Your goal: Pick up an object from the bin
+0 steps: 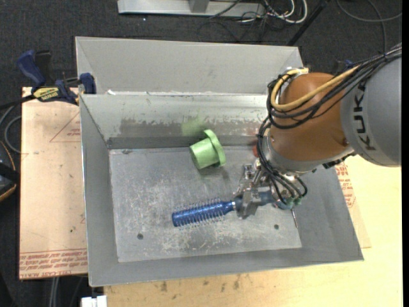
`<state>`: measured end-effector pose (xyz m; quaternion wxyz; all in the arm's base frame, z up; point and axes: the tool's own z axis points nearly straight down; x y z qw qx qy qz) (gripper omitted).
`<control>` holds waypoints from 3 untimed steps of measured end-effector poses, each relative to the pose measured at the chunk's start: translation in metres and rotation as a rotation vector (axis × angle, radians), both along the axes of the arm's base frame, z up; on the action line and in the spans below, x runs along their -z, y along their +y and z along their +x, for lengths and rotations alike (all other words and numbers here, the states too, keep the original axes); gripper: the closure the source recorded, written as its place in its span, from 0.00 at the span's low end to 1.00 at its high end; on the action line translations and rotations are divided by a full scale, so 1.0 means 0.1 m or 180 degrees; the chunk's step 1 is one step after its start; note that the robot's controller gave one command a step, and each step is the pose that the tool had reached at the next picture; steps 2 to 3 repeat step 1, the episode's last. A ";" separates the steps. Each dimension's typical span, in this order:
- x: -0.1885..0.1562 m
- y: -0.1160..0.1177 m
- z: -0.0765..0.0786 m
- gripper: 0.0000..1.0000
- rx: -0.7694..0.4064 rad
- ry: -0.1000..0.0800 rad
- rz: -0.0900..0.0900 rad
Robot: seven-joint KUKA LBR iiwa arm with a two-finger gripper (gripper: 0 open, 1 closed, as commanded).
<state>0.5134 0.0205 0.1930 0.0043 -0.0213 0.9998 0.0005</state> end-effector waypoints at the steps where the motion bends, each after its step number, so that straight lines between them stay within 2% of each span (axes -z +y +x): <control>1: -0.25 -0.12 -0.16 1.00 -0.0880 0.0019 -0.0007; 3: -0.25 -0.12 -0.16 1.00 -0.0880 0.0019 -0.0007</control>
Offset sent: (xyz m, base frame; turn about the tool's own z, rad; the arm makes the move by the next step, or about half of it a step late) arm -0.0164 -0.0119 0.0257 -0.2792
